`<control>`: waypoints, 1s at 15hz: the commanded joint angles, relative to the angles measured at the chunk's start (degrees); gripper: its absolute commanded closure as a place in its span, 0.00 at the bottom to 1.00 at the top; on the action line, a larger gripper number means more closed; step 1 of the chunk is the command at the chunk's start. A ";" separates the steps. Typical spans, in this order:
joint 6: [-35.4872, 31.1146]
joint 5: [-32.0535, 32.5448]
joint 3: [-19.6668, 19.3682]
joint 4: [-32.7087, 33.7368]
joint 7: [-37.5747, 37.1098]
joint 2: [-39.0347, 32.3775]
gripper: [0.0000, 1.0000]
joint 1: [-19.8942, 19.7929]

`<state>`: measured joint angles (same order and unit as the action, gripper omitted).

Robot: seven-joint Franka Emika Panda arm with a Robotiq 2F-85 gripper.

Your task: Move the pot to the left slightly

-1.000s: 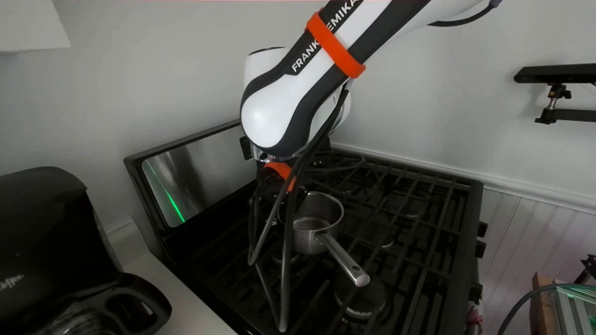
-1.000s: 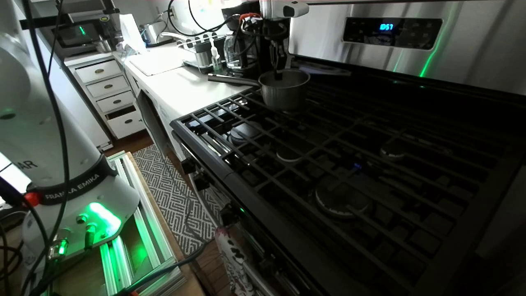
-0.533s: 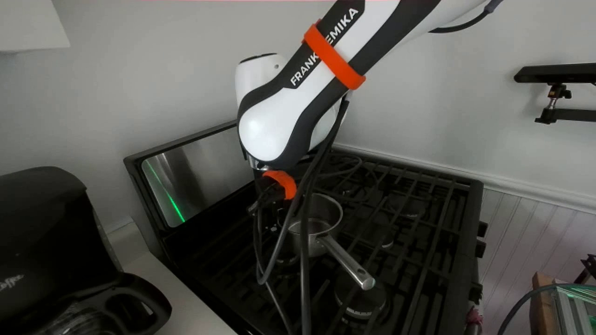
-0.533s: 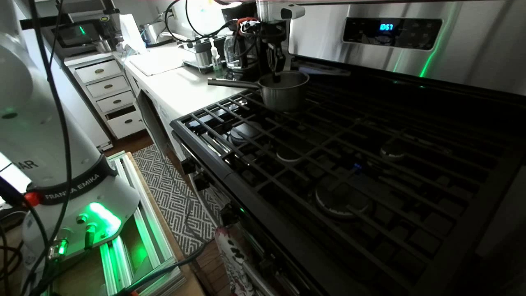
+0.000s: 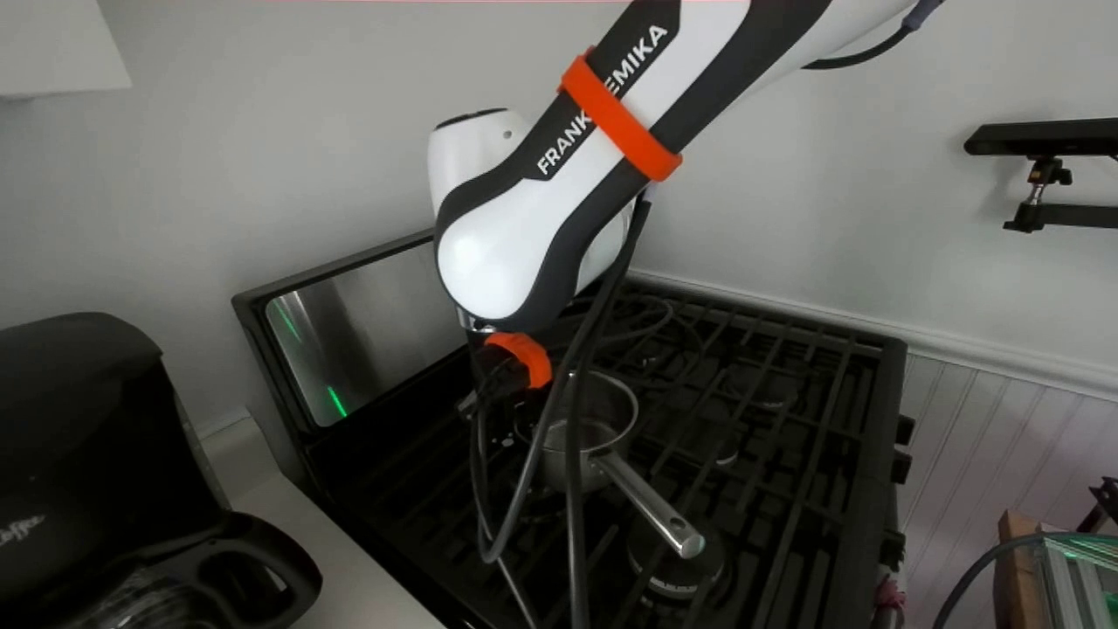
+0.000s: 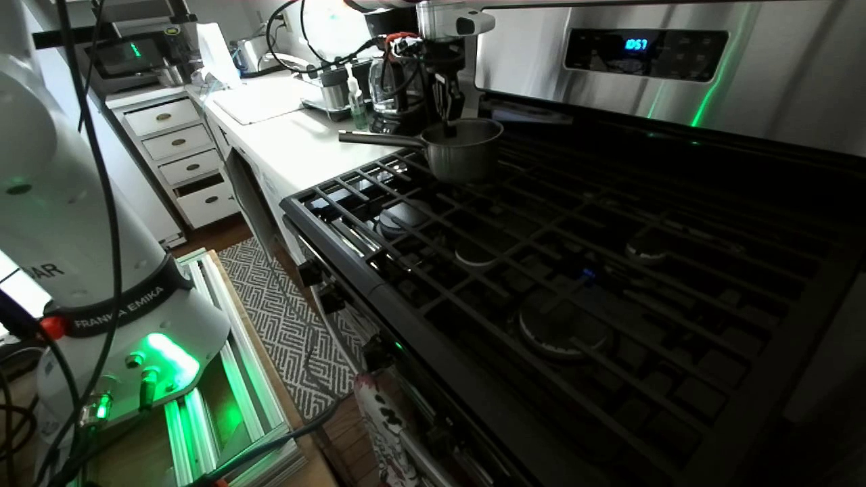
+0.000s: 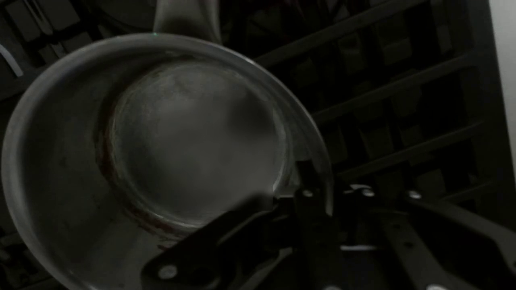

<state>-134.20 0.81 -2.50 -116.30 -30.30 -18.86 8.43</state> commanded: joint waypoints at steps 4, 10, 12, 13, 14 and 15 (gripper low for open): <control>-0.39 1.32 -0.11 1.35 -1.47 -0.43 0.98 0.46; -0.34 1.01 -0.22 1.46 -1.62 0.00 0.41 0.23; -0.48 0.42 -0.32 0.75 -1.50 1.12 0.29 -0.20; -0.54 0.30 -0.42 0.27 -1.59 1.80 0.20 -0.36; -0.80 0.46 -0.71 -0.72 -2.20 3.03 0.14 -0.39; -0.56 0.39 -0.85 -1.37 -2.34 4.15 0.06 -0.54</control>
<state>-134.60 0.85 -2.95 -115.31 -30.83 -18.31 8.25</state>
